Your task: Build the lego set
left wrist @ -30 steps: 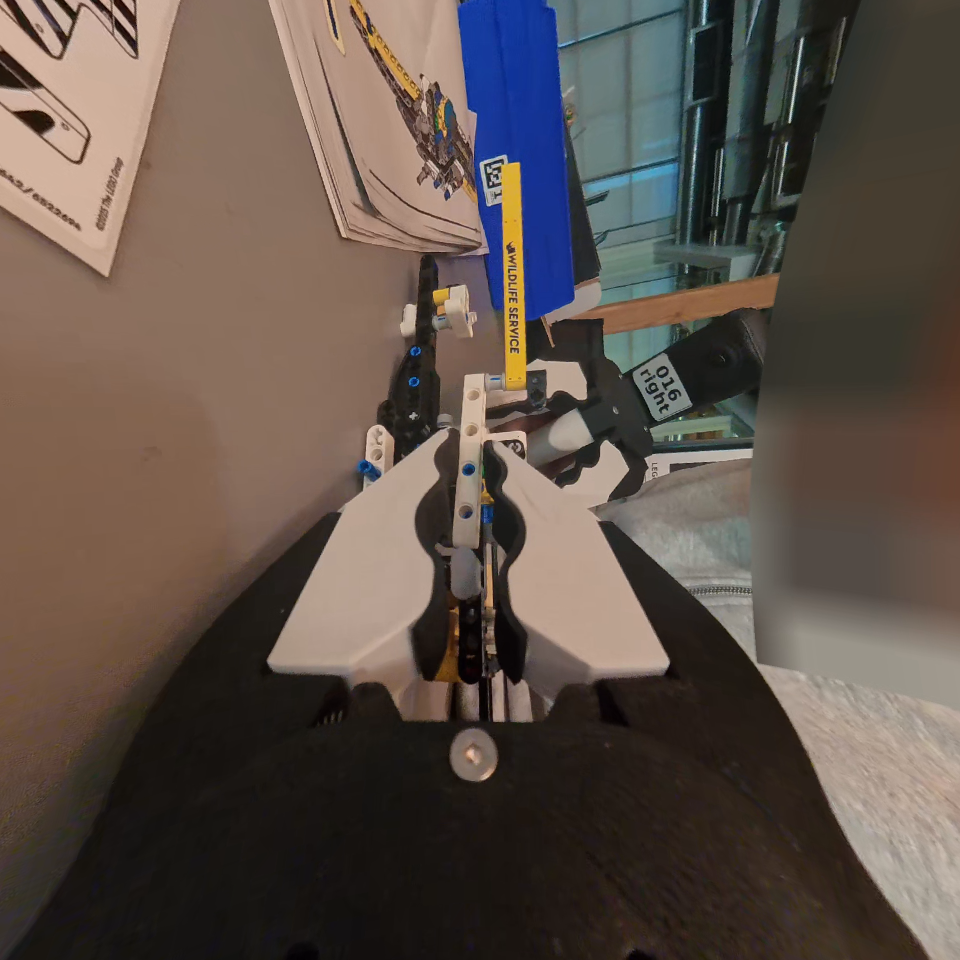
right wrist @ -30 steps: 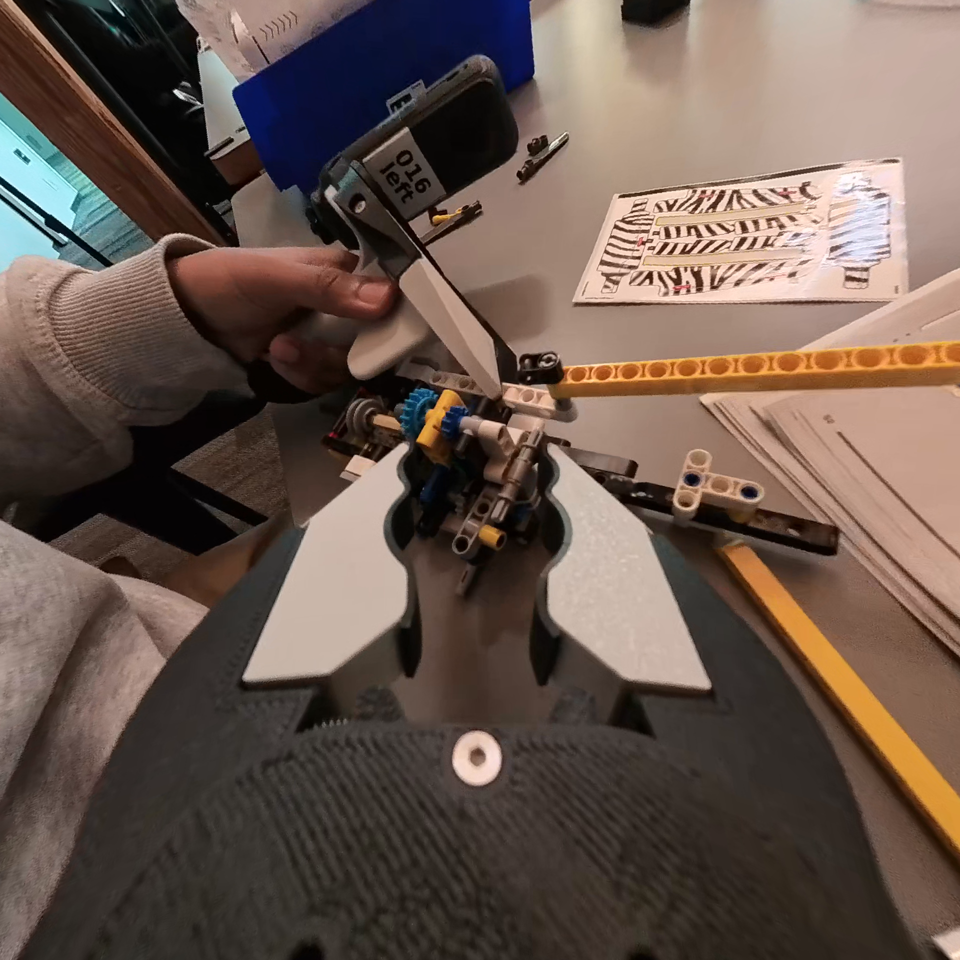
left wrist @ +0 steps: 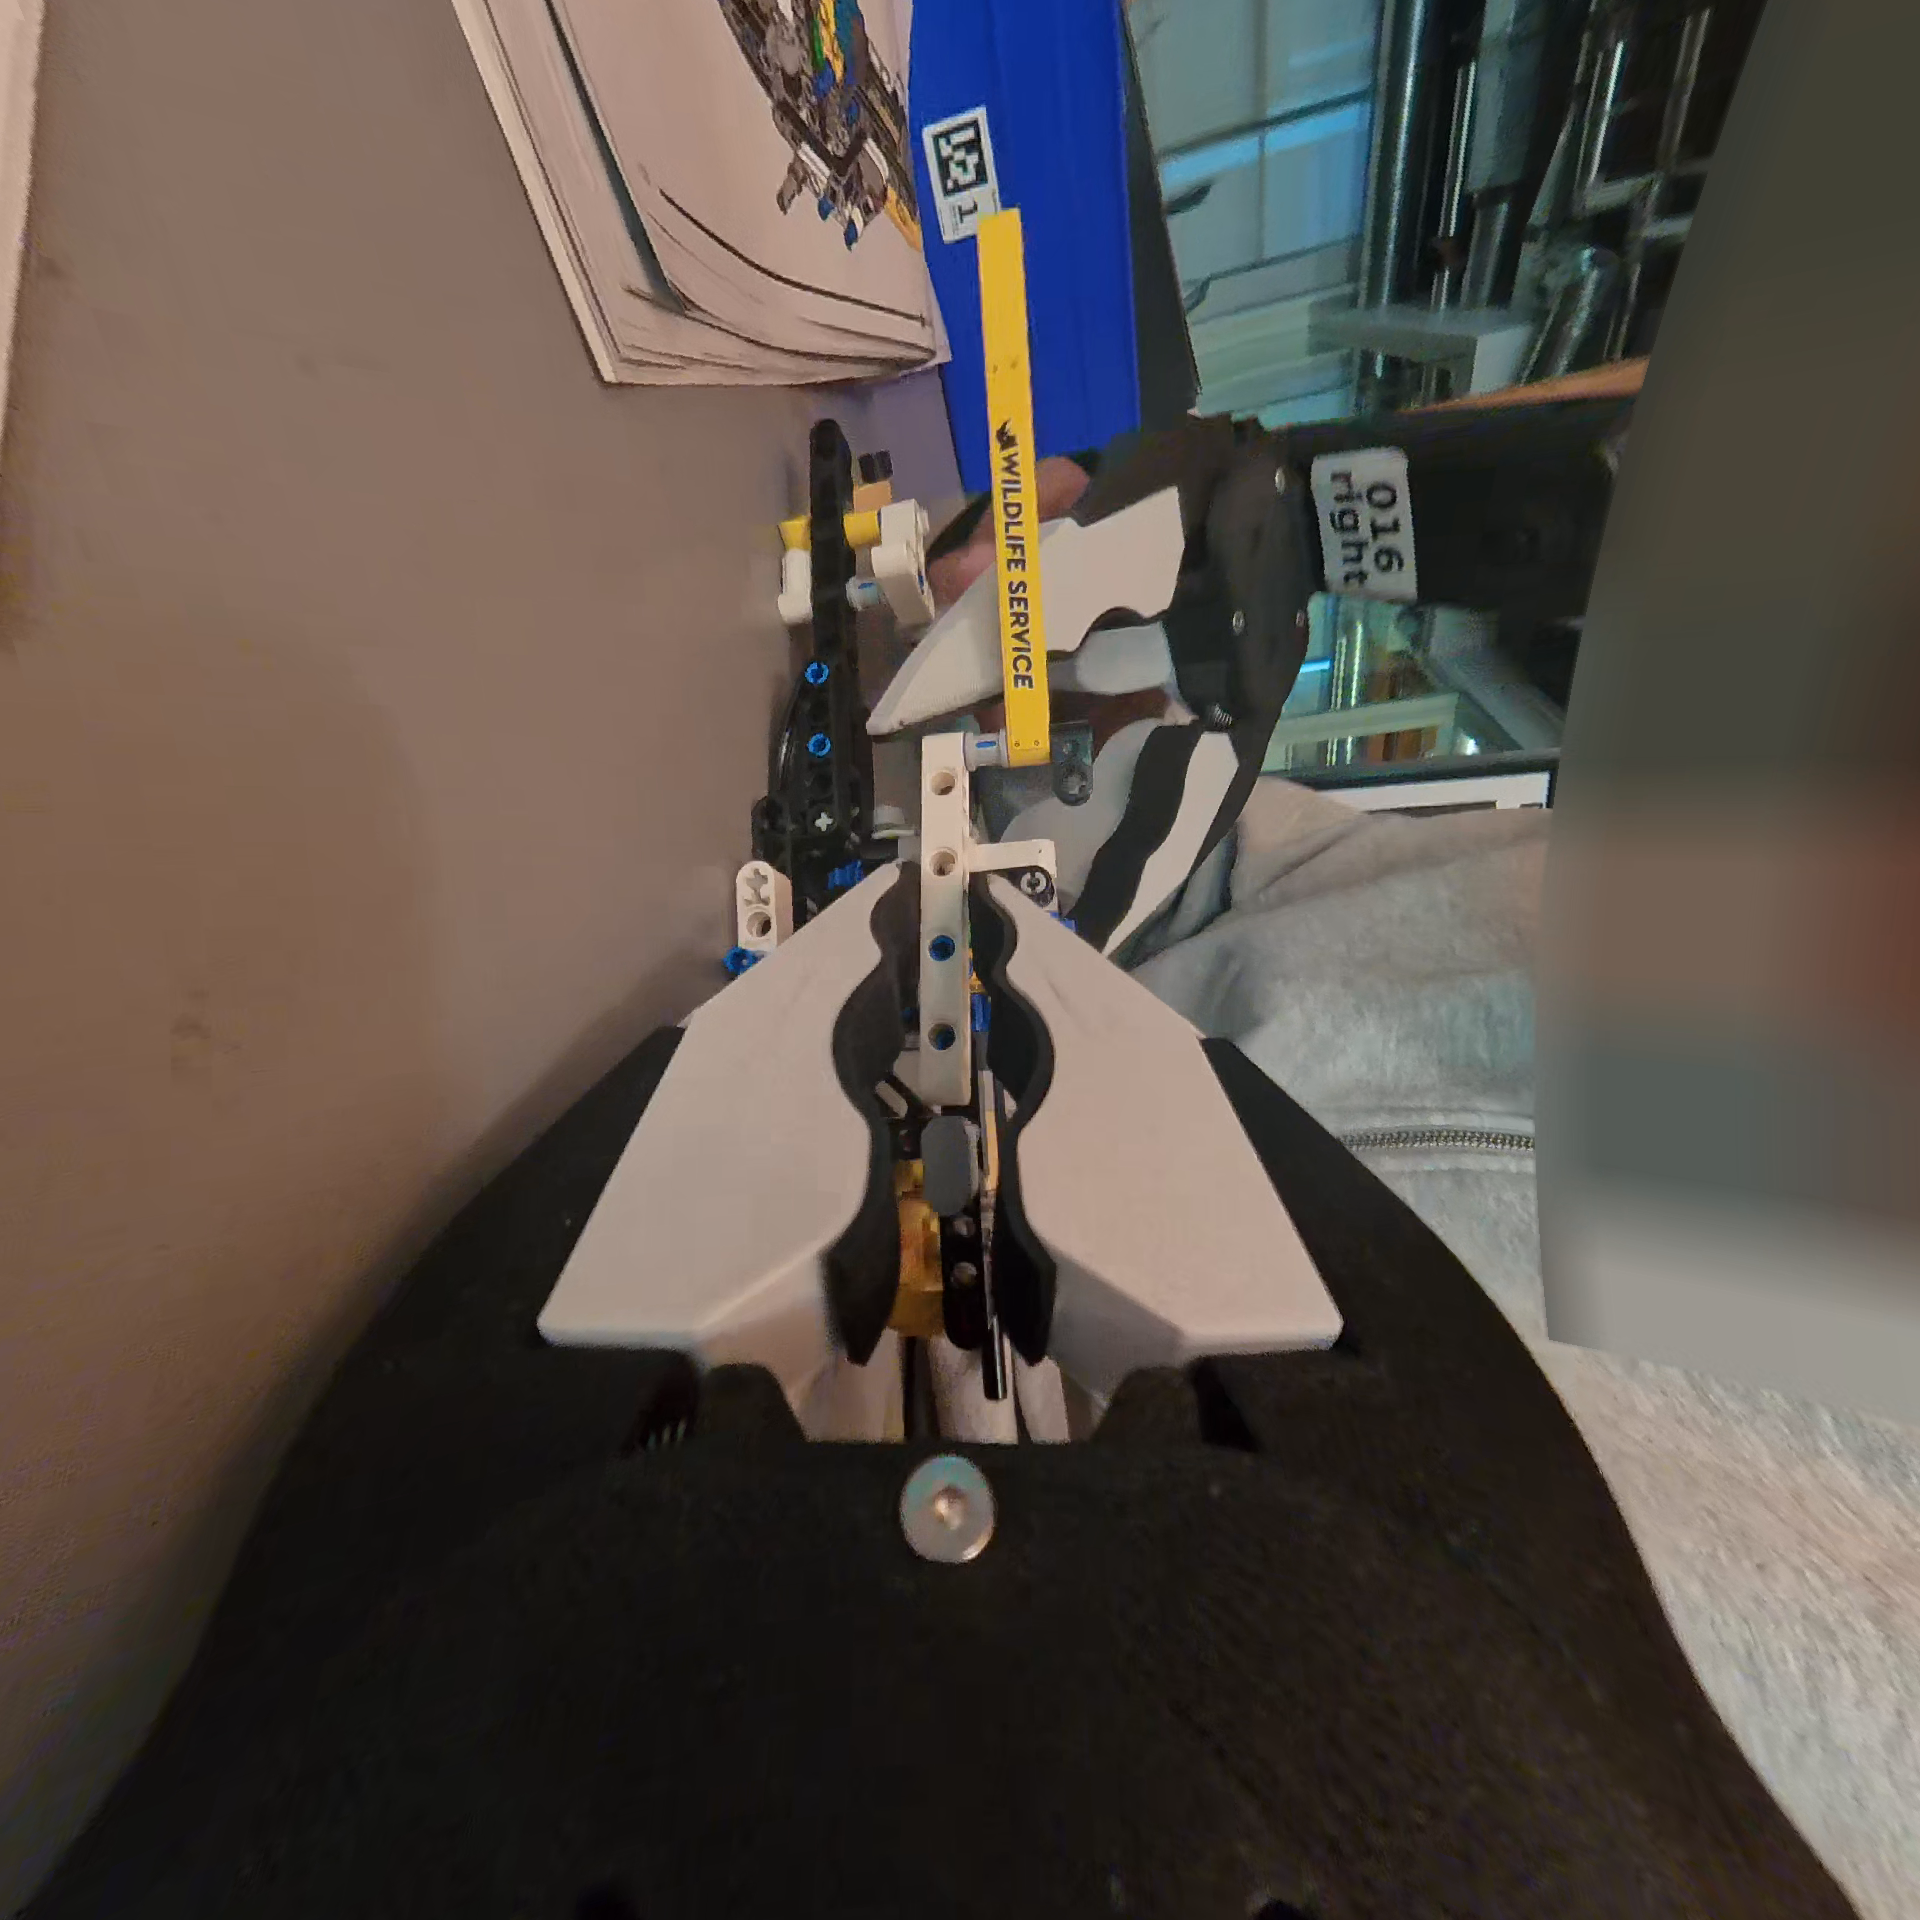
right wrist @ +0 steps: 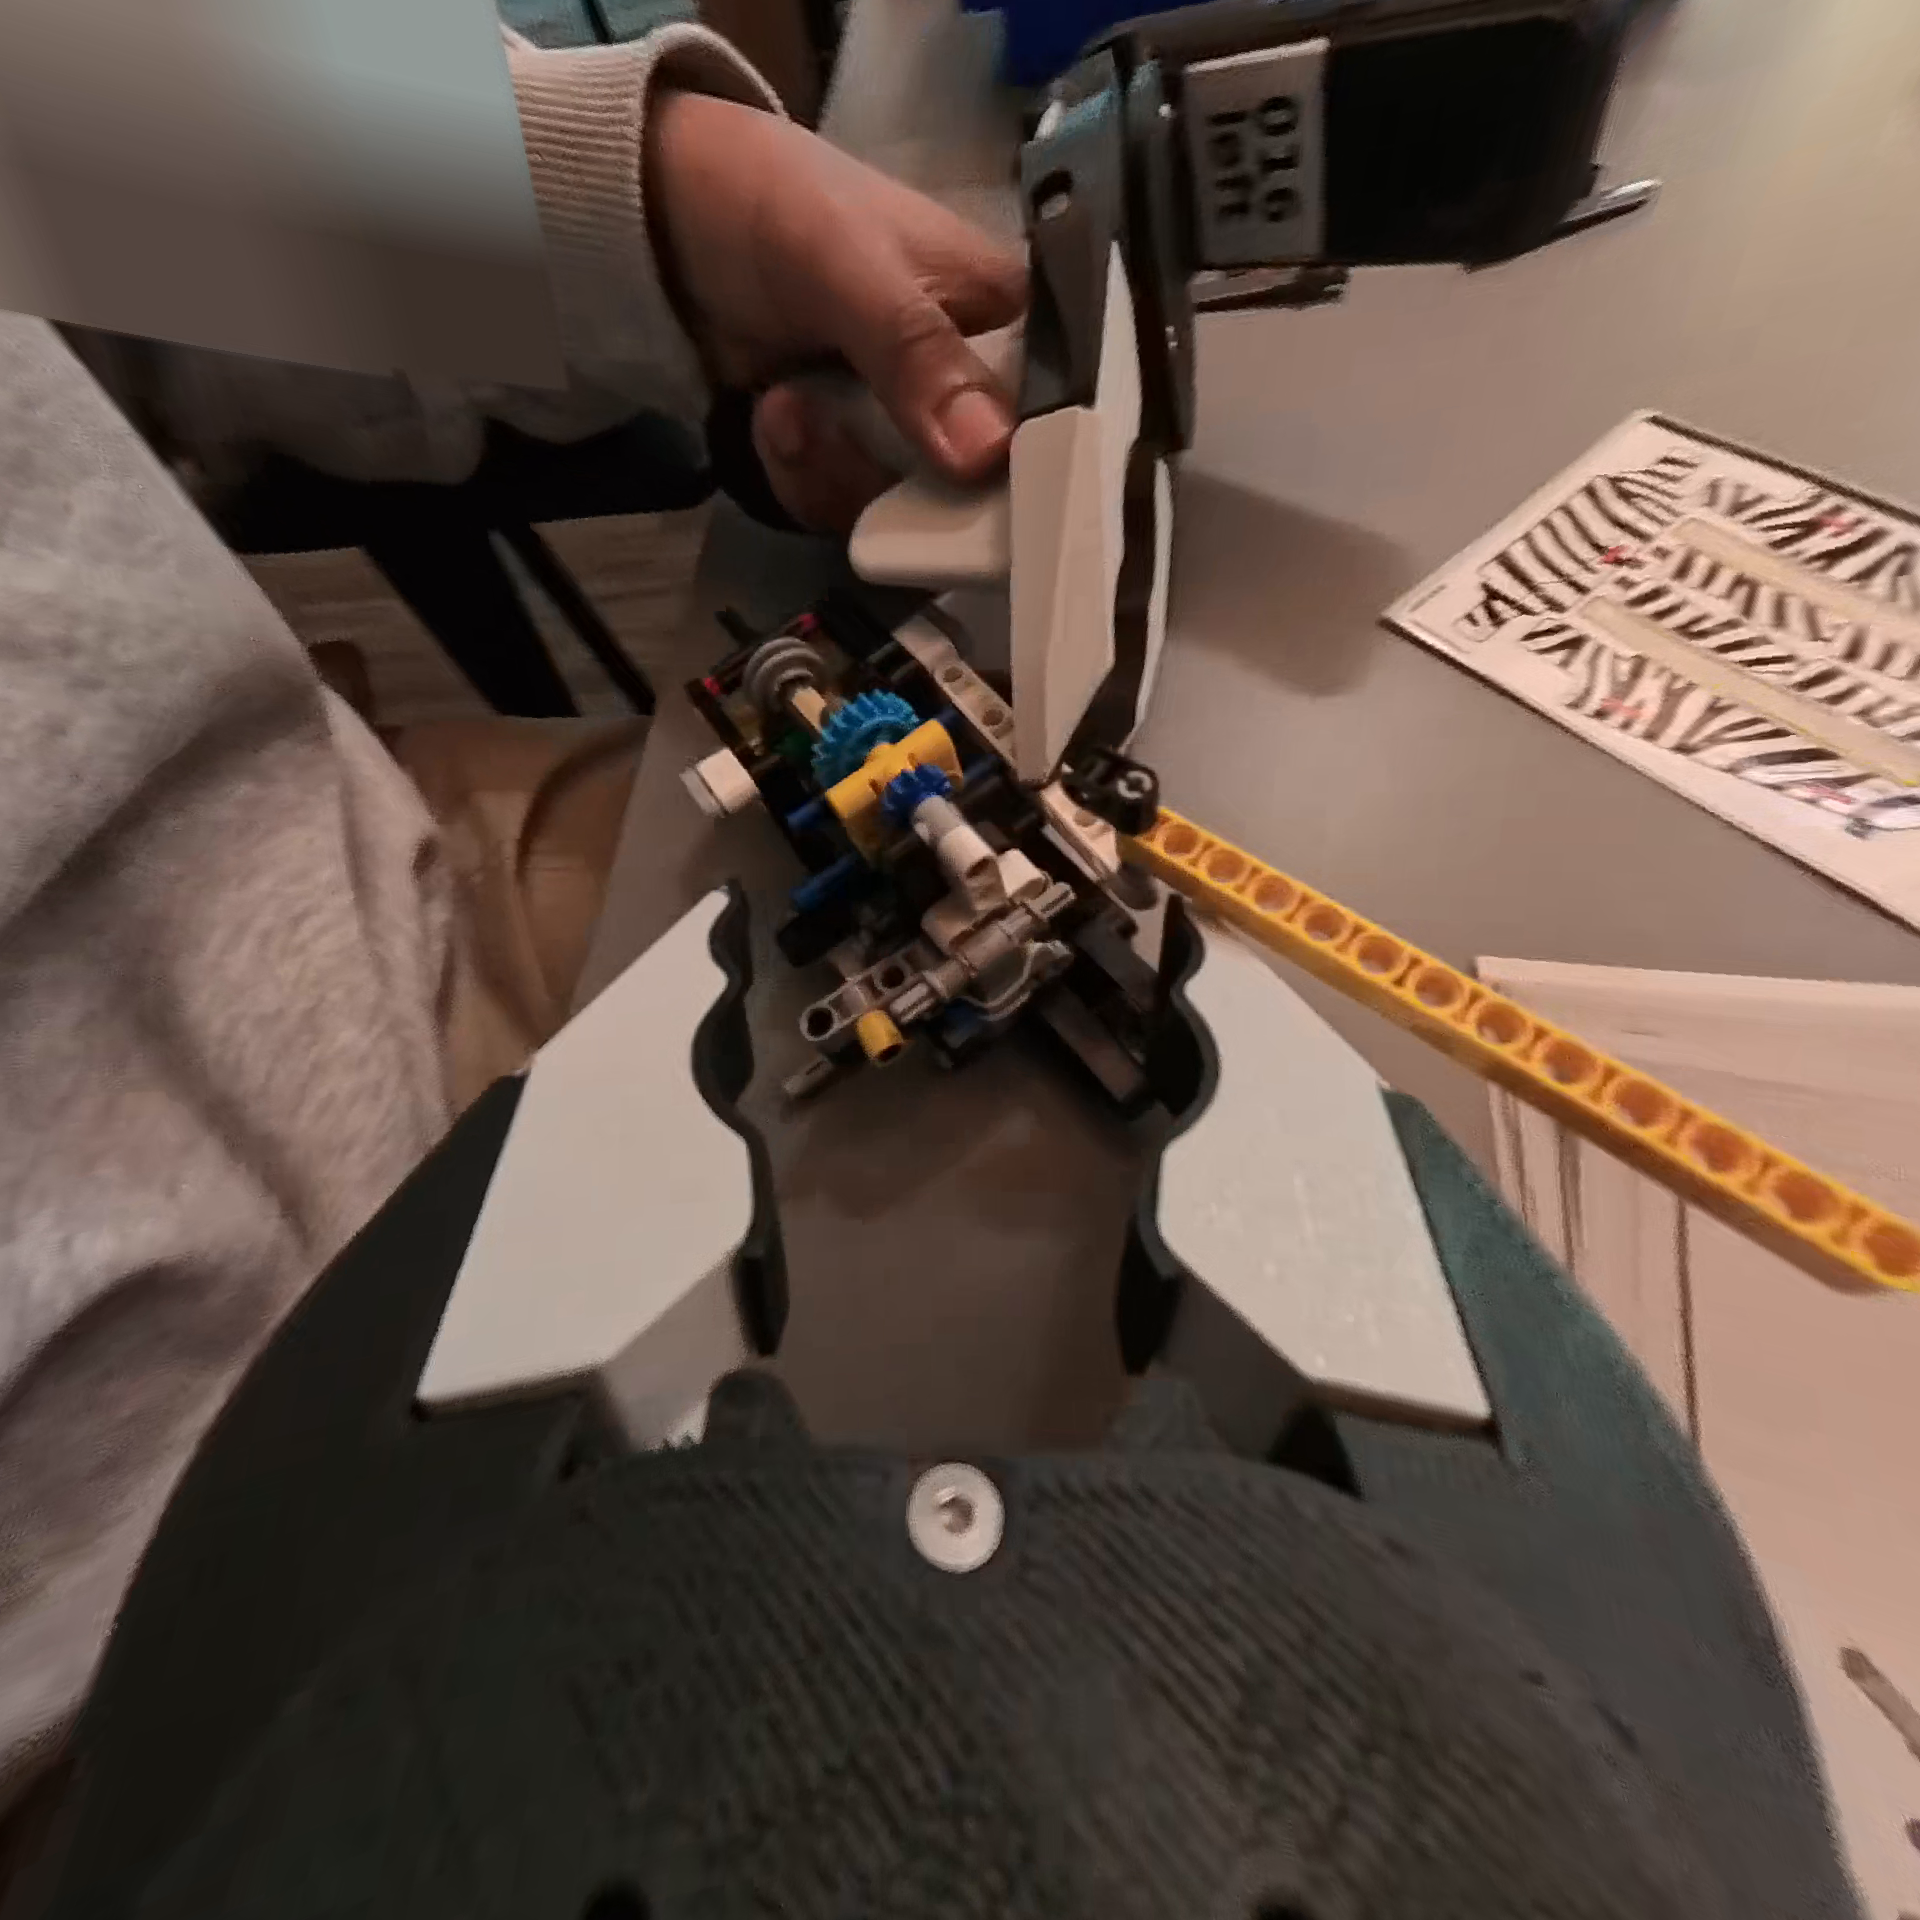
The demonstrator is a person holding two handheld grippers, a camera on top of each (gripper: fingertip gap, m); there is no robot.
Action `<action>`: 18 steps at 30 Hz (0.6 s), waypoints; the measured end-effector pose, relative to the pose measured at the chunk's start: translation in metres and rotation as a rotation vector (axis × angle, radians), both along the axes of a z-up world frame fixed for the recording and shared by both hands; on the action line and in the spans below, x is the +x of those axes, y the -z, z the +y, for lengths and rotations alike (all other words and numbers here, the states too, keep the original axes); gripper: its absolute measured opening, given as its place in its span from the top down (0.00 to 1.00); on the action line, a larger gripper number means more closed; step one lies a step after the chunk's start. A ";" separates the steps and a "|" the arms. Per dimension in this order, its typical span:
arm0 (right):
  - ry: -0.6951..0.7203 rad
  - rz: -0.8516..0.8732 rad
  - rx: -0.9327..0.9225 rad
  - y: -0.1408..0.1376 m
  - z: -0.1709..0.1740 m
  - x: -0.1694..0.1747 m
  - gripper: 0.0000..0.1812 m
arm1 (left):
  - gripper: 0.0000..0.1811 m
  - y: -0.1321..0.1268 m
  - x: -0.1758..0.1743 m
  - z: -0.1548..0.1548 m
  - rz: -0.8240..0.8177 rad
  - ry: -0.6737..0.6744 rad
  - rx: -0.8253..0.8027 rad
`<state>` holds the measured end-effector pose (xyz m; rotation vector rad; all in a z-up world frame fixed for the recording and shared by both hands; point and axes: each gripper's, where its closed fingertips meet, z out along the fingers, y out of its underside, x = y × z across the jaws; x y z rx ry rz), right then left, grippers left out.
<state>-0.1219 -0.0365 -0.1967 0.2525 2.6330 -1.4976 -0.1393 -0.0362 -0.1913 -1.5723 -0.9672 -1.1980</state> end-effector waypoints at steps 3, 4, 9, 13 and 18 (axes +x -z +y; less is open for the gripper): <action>-0.005 -0.081 -0.013 -0.002 0.004 -0.001 0.59 | 0.92 -0.003 0.000 0.003 0.018 0.024 0.014; 0.018 -0.097 -0.017 -0.002 0.006 -0.002 0.60 | 0.88 -0.006 -0.001 0.002 0.020 0.016 0.027; 0.123 -0.098 -0.004 0.000 0.024 0.004 0.60 | 0.75 -0.033 -0.012 -0.026 0.142 -0.139 0.111; 0.162 0.058 -0.105 -0.034 0.040 0.011 0.60 | 0.59 -0.035 0.006 -0.050 0.458 -0.252 -0.027; 0.107 0.371 -0.148 -0.073 0.022 0.010 0.49 | 0.45 -0.024 0.032 -0.047 0.736 -0.342 -0.189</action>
